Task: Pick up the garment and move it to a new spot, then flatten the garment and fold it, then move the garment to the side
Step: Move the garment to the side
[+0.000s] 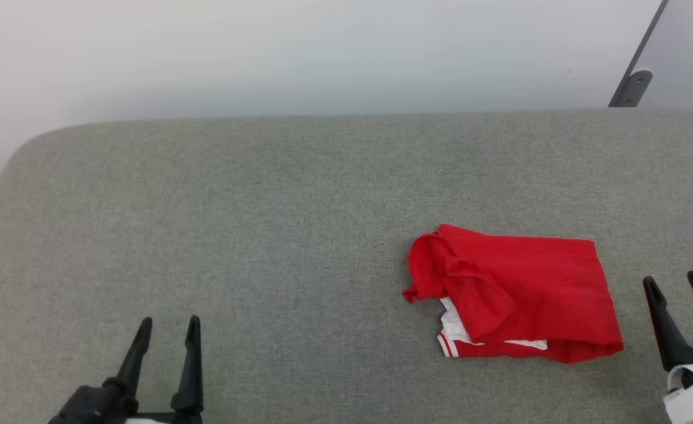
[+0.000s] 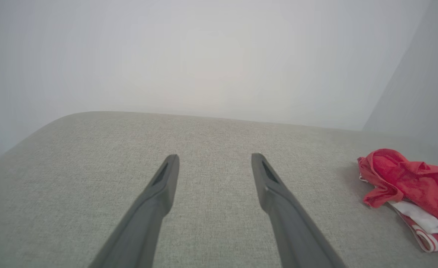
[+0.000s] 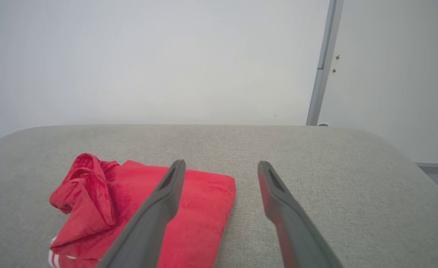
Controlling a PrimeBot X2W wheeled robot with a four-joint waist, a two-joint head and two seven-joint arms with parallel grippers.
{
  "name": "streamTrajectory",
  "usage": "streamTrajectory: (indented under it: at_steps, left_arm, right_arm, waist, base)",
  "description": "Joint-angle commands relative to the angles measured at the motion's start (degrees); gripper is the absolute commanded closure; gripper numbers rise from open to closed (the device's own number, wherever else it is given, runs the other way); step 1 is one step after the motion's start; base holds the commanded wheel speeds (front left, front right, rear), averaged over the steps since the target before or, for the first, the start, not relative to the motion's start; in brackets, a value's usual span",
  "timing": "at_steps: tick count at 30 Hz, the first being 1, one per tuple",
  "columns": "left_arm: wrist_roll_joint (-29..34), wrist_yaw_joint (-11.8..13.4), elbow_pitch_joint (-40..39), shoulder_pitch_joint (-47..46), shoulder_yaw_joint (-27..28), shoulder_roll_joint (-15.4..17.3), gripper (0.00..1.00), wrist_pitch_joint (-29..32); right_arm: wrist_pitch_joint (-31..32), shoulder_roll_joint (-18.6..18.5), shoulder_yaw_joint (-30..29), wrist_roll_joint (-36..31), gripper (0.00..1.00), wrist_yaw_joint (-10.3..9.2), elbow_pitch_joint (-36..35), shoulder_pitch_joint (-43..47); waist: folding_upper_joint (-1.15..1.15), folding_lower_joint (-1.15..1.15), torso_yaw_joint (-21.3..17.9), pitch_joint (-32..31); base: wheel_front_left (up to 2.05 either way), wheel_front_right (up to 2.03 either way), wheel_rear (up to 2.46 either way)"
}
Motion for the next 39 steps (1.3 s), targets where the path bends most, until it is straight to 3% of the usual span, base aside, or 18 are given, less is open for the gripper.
streamTrajectory:
  at_steps: [1, 9, 22, 27, 31, 32, 36, 39]
  left_arm:
    - [0.5, -0.1, -0.9, 1.0, 0.3, -0.4, 0.0, 0.0]
    - [1.4, -0.1, -3.5, 2.7, 0.5, -1.7, 0.0, 0.0]
    - [2.1, -0.1, -4.3, 0.8, -0.1, -2.2, 0.0, 0.0]
    - [2.3, -0.1, -4.3, -1.5, -0.8, -2.7, 0.0, 0.0]
    - [3.1, -0.1, -3.5, -4.7, -2.7, -3.1, 0.0, 0.0]
    - [3.1, -0.1, -3.5, -4.7, -2.7, -3.1, 0.0, 0.0]
    - [4.5, -0.1, -2.3, -9.2, -5.3, -3.2, 0.0, 0.0]
    - [5.7, -0.1, -1.6, -12.2, -7.0, -3.4, 0.0, 0.0]
  right_arm:
    - [0.7, 0.8, -1.9, -1.3, 0.0, -0.09, -2.2, 1.9]
    - [5.1, 4.6, -7.7, -4.5, 0.0, -0.09, -11.3, 7.6]
    - [9.2, 6.4, -9.3, -5.2, 0.0, -0.09, -16.5, 8.0]
    - [14.9, 2.0, -6.0, -4.3, 0.0, -0.09, -17.0, 4.1]
    - [22.8, -5.1, -1.8, -1.9, 0.0, -0.09, -16.7, -0.5]
    - [22.8, -5.1, -1.8, -1.9, 0.0, -0.09, -16.7, -0.5]
    - [32.6, -12.7, 2.5, 3.9, 0.0, -0.09, -15.6, -4.3]
    - [38.7, -15.8, 3.1, 8.8, 0.0, -0.09, -13.9, -6.8]
  waist:
    - [0.0, 0.0, 0.2, 0.1]
    - [0.0, 0.0, 0.2, 0.6]
    - [0.0, 0.0, 0.7, 2.4]
    - [0.0, 0.0, 0.7, 5.2]
    - [0.0, 0.0, 1.5, 9.0]
    - [0.0, 0.0, 1.5, 9.0]
    - [0.0, 0.0, 2.9, 12.7]
    - [0.0, 0.0, 4.1, 14.9]
  base:
    - [0.0, 0.0, 0.0]
    - [0.0, 0.0, 0.0]
    - [0.0, 0.0, 0.0]
    - [0.0, 0.0, 0.0]
    - [0.0, 0.0, 0.0]
    - [0.0, 0.0, 0.0]
    - [0.0, 0.0, 0.0]
    - [0.0, 0.0, 0.0]
